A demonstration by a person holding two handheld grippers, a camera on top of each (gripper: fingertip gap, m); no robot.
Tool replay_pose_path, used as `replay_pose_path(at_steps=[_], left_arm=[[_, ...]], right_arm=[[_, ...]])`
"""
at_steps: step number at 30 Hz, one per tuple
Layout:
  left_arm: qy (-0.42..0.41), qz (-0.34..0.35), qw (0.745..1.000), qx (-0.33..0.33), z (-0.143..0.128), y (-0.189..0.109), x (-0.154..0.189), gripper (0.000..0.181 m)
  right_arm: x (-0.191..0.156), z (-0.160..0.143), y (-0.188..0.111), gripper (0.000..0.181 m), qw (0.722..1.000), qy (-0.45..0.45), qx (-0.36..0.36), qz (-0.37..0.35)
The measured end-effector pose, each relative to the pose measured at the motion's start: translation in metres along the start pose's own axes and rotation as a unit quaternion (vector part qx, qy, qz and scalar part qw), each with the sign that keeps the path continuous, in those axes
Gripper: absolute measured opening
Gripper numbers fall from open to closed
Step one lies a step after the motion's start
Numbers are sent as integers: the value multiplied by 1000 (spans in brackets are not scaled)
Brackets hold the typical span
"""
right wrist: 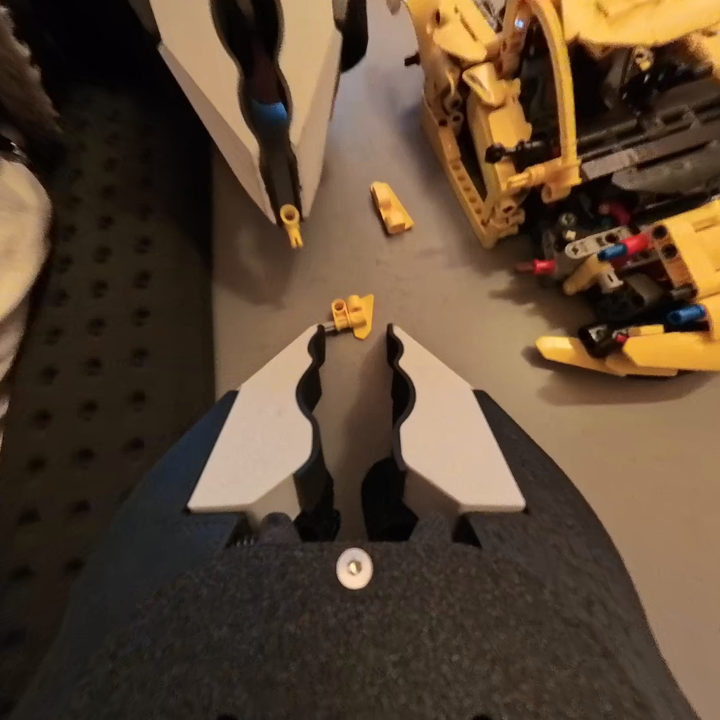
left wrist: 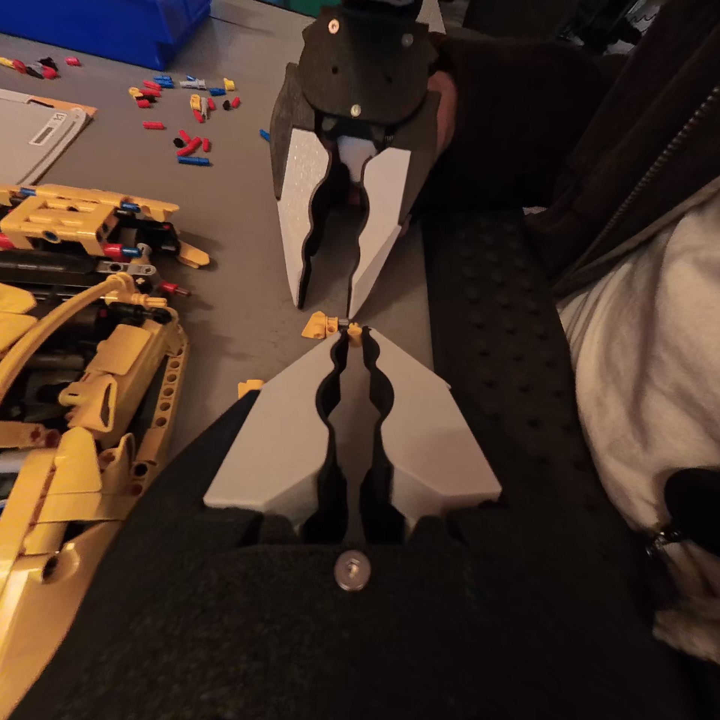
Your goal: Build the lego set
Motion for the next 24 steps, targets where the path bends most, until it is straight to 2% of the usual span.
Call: replay_pose_path(at_steps=[7,14,18,24], left_arm=[[1,26,999,-35,-4,10,-3,7],[9,41,997,-61,2,22,-5,7],[12,56,994,-91,-3,29,-7,7],[8,54,994,-91,-3,30,-7,7]], right_arm=[[-2,2,2,30,1000,-12,-3,14],[-9,-4,-4,26,999,24,-16,27],[-9,-1,0,31,998,46,-3,39],[-9,5,2,40,996,73,24,51]])
Point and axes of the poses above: each gripper's, where its closed fingertips meet, y out along the fingers, z out of its top, x = y × z across the jaws, the point moved 9 cm from there along -y, back along the fingers, and after that the axes turned 6 degrees about -x, right-handed, at the moved point
